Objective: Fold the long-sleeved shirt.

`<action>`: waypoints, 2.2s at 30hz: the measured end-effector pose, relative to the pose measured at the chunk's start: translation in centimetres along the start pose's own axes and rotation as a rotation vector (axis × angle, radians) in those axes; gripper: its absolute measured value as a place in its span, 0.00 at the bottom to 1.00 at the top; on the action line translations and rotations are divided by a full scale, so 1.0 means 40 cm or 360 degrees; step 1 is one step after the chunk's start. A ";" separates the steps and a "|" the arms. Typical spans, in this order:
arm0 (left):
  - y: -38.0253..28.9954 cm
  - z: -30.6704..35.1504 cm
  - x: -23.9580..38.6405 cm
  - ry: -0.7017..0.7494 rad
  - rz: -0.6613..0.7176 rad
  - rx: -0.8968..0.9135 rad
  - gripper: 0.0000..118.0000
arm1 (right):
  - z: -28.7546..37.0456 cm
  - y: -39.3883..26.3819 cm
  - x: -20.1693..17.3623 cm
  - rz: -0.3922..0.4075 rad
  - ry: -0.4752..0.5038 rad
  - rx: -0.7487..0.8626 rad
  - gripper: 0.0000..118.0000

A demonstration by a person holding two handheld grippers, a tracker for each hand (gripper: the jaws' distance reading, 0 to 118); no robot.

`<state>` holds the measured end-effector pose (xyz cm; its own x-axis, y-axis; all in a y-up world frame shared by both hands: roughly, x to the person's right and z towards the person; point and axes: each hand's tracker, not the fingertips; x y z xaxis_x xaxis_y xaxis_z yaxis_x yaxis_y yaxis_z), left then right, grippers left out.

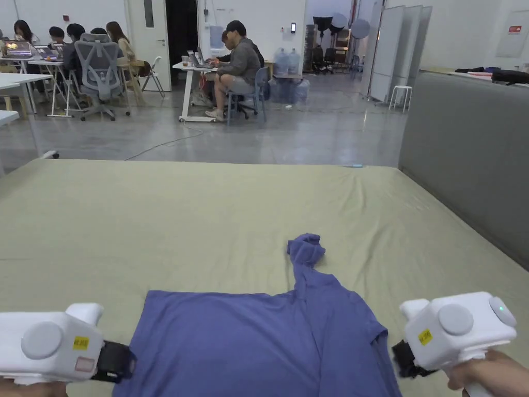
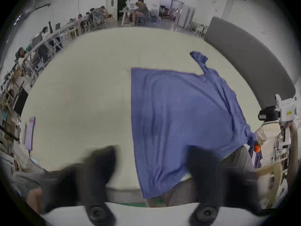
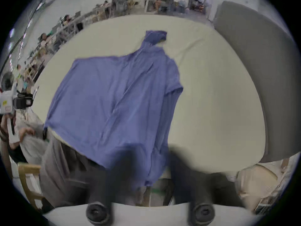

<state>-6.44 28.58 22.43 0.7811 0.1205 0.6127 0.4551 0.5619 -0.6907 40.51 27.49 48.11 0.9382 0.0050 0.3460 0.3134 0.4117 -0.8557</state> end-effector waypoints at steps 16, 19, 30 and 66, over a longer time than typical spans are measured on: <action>0.506 -0.384 0.026 0.0061 -0.0049 0.0035 0.00 | -0.290 0.856 0.034 -0.0028 0.0030 0.0090 0.24; 0.587 -0.485 0.031 0.0050 -0.0051 0.0056 0.00 | -0.438 1.040 0.052 -0.0108 0.0047 0.0069 0.83; 0.560 -0.630 0.016 -0.0069 0.0044 0.0125 0.00 | -0.820 1.207 0.088 -0.0137 -0.0198 -0.0148 0.09; 0.131 -0.031 0.128 -0.0074 0.0000 0.0170 0.00 | -0.145 -0.031 -0.163 0.0156 0.0056 -0.0140 0.00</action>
<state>0.48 31.13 21.49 0.7594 0.1571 0.6313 0.4049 0.6454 -0.6477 34.85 21.68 44.67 0.9691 0.0088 0.2465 0.2300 0.3293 -0.9158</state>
